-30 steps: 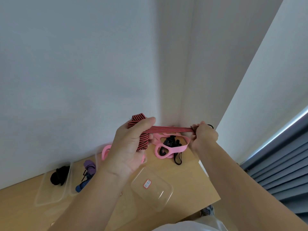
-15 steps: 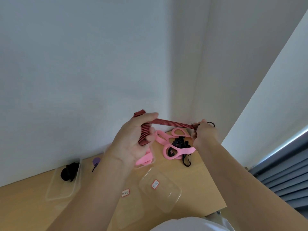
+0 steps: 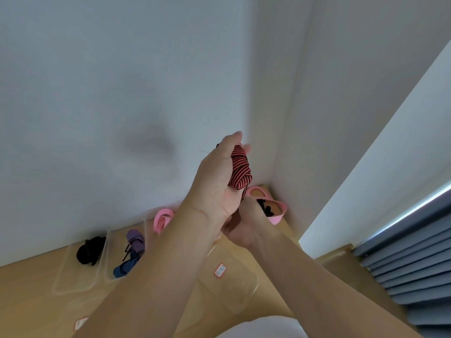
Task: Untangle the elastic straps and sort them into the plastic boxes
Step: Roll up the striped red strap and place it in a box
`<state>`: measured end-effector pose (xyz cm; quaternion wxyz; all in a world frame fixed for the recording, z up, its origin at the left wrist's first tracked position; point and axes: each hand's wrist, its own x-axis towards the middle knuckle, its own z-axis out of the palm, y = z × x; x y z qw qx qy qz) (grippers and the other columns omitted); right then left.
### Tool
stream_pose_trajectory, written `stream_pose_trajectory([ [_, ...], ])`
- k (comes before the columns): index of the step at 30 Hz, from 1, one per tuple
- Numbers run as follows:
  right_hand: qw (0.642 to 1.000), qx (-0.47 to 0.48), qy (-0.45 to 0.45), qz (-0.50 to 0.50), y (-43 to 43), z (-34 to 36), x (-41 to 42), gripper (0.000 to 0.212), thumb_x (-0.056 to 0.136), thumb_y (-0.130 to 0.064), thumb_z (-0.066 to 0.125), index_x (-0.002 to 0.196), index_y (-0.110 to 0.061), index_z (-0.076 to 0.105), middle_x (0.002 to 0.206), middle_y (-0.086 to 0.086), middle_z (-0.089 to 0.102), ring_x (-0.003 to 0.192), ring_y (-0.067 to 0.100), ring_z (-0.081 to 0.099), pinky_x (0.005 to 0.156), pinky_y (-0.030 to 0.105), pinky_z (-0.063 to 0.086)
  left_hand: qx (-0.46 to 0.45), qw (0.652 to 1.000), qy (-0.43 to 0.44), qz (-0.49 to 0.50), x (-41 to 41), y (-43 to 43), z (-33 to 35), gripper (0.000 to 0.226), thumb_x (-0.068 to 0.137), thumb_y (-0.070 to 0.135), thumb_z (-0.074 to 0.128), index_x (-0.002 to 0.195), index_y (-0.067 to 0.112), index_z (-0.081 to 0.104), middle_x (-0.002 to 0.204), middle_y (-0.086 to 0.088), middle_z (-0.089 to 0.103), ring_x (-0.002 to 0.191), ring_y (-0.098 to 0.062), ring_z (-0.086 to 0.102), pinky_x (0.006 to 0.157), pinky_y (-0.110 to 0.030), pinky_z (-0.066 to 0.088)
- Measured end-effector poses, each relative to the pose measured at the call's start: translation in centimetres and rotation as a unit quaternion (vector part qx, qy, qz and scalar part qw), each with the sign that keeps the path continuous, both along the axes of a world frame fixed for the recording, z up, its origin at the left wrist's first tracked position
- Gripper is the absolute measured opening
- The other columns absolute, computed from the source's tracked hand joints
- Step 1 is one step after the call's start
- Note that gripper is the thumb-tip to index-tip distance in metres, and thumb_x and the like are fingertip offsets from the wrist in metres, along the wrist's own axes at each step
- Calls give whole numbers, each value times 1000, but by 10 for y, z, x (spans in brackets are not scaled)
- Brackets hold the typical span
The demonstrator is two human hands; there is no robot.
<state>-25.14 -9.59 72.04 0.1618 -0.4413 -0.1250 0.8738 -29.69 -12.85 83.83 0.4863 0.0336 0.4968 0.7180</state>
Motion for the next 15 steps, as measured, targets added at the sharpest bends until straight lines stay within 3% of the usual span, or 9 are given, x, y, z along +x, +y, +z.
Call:
stream_pose_trajectory([
  [2, 999, 4, 46, 22, -2, 10, -3, 33, 100, -22, 35, 104, -7, 64, 90, 4, 55, 93, 13, 48, 111, 28, 32, -6, 999, 36, -11, 1, 1, 2, 17, 93, 32, 71, 84, 20, 62, 62, 5, 70, 55, -8, 59, 45, -16, 39],
  [3, 997, 4, 67, 26, -2, 15, -2, 32, 101, -25, 36, 104, -8, 63, 97, 5, 56, 106, 11, 45, 117, 31, 24, -17, 998, 56, -13, 1, 1, 4, 19, 92, 34, 72, 84, 20, 62, 63, 3, 70, 49, -9, 58, 43, -16, 39],
  [4, 996, 2, 79, 31, -3, 21, 1, 32, 101, -31, 37, 100, -11, 63, 101, 4, 59, 108, 9, 47, 113, 27, 29, -25, 997, 73, -10, 1, 2, 4, 19, 91, 35, 72, 84, 19, 63, 63, 2, 69, 45, -10, 55, 42, -16, 40],
  [6, 993, 22, 82, 80, -4, 33, 15, 58, 102, -59, 35, 96, -10, 66, 91, 3, 70, 83, 12, 63, 75, 21, 47, -25, 996, 87, 12, -3, 2, 5, 20, 91, 33, 72, 82, 18, 63, 61, 2, 67, 42, -11, 53, 42, -16, 40],
  [7, 988, 57, 66, 131, -5, 39, 24, 76, 97, -73, 29, 96, -8, 69, 84, 5, 73, 69, 17, 65, 57, 22, 44, -22, 996, 86, 29, -6, 2, 5, 20, 91, 32, 71, 81, 18, 63, 60, 2, 66, 42, -11, 52, 42, -16, 39],
  [9, 963, 190, -26, 189, -12, 49, 45, 93, 91, -83, 23, 88, -5, 73, 78, 10, 75, 54, 22, 65, 43, 22, 38, -25, 995, 81, 58, -15, 1, 5, 19, 92, 31, 70, 79, 19, 64, 60, 1, 65, 44, -11, 52, 44, -17, 38],
  [12, 857, 478, -193, 15, -18, 51, 66, 71, 91, -74, 42, 76, -9, 67, 64, -1, 69, 53, 14, 62, 57, 33, 48, -47, 994, 83, 57, -19, 0, 3, 18, 89, 33, 70, 78, 21, 64, 63, 2, 67, 44, -11, 51, 45, -18, 36],
  [13, 806, 555, -205, -23, -16, 51, 70, 63, 86, -75, 47, 89, -15, 66, 79, -7, 72, 69, 8, 67, 70, 38, 53, -53, 994, 85, 50, -17, 1, 2, 20, 89, 34, 69, 75, 21, 64, 64, 2, 68, 43, -11, 51, 45, -19, 37],
  [15, 761, 626, -168, 26, -9, 54, 71, 74, 74, -78, 56, 128, -27, 53, 126, -17, 61, 115, 1, 59, 94, 26, 51, -55, 994, 86, 28, -10, 4, 2, 27, 89, 37, 67, 67, 20, 65, 66, 3, 68, 43, -13, 51, 45, -20, 40],
])
